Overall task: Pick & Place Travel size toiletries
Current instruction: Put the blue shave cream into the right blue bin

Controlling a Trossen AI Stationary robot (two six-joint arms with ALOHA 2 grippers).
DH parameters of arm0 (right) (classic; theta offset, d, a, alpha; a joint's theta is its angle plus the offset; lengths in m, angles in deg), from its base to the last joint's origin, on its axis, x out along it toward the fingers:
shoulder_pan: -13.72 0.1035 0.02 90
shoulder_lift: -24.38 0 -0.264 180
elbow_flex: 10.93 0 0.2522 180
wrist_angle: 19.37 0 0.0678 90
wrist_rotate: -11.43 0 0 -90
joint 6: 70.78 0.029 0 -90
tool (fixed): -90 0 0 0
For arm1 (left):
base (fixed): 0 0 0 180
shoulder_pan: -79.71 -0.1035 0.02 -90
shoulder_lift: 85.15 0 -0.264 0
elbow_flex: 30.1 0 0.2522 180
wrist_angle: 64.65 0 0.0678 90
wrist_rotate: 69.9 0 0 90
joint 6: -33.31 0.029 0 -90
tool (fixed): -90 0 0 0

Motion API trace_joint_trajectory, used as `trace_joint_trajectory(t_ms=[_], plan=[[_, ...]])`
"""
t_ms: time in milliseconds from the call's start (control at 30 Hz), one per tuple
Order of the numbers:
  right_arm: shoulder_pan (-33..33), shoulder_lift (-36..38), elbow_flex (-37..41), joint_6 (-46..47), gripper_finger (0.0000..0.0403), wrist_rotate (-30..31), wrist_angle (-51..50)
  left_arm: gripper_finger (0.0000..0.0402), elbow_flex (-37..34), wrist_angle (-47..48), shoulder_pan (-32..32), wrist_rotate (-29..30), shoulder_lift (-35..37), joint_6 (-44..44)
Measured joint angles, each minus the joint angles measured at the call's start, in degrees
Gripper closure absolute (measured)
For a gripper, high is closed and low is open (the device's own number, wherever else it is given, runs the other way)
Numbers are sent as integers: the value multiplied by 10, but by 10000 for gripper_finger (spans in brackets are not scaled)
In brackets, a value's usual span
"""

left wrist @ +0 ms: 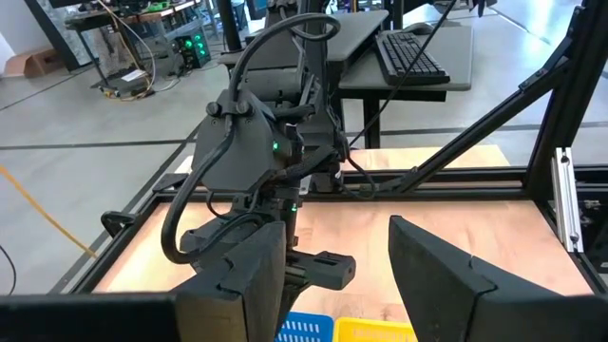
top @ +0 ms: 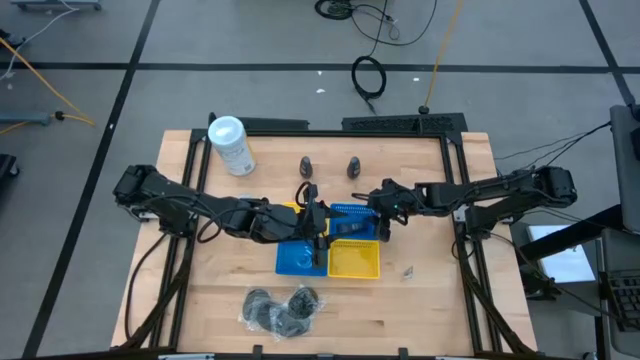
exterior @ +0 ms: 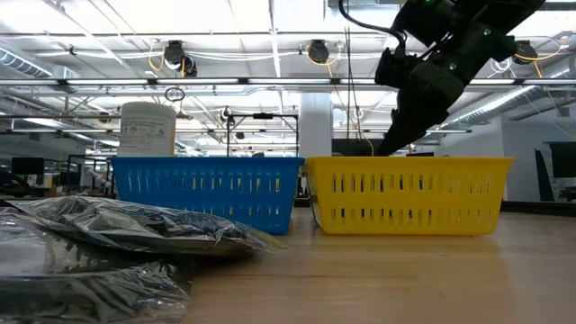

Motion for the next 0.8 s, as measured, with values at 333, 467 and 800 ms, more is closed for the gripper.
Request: trace_joint_trajectory(t_ms=[333,467,800], plan=[[-1,9,0,-21,263,25,6,215,0,0,0,0,0,0],[-1,32,0,-30,269,98,10,215,0,2,0,0,0,0],[-10,97,0,23,272,176,-48,215,0,25,0,0,0,-15]])
